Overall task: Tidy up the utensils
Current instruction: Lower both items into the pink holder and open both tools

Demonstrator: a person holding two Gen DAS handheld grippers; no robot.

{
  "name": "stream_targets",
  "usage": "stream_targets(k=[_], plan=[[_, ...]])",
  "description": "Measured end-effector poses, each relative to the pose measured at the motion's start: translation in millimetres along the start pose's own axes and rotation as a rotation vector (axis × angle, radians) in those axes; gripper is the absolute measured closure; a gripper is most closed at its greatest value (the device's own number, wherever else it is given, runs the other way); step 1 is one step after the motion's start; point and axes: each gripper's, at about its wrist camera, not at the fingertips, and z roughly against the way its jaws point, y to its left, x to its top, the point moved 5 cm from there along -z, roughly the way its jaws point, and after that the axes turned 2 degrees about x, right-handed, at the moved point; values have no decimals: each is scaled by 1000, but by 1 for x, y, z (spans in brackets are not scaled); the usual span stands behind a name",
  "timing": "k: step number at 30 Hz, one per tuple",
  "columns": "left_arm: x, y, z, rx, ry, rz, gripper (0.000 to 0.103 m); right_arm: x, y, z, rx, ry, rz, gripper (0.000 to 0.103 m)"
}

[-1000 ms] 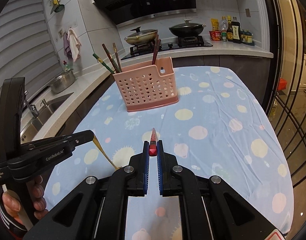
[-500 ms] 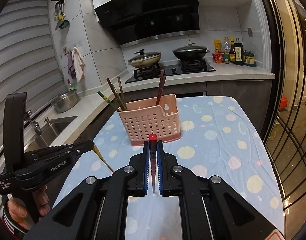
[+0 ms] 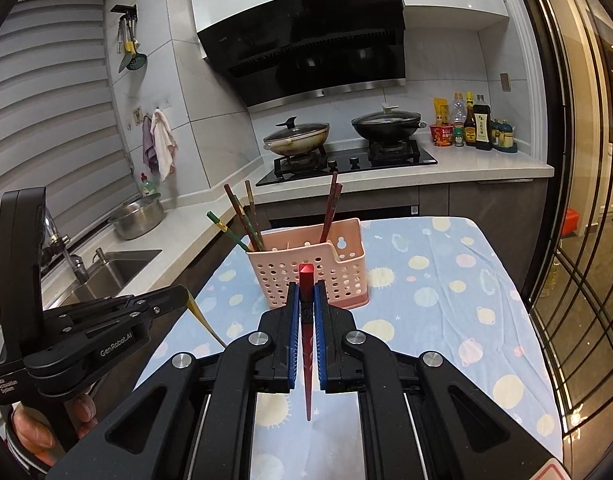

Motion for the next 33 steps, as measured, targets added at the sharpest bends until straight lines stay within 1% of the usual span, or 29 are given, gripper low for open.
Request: stream_targets(k=[11,16,23,29,33], plan=[[-3,5,5,-2,5,16,102,2,0,2,-2,0,0,96],[5,9,7,-9,-4,27,102,16,-3,2,4,-20,-6,96],[35,18,3,0,-34,33,102,59,-3,-7,-2,-80,13,96],[80,22,-3,22,-92,16,102,112,-3,-19,-1,-165,17,96],[112,23,-13,39,-128,6,102,145,-4,-34,0,-210,7,96]])
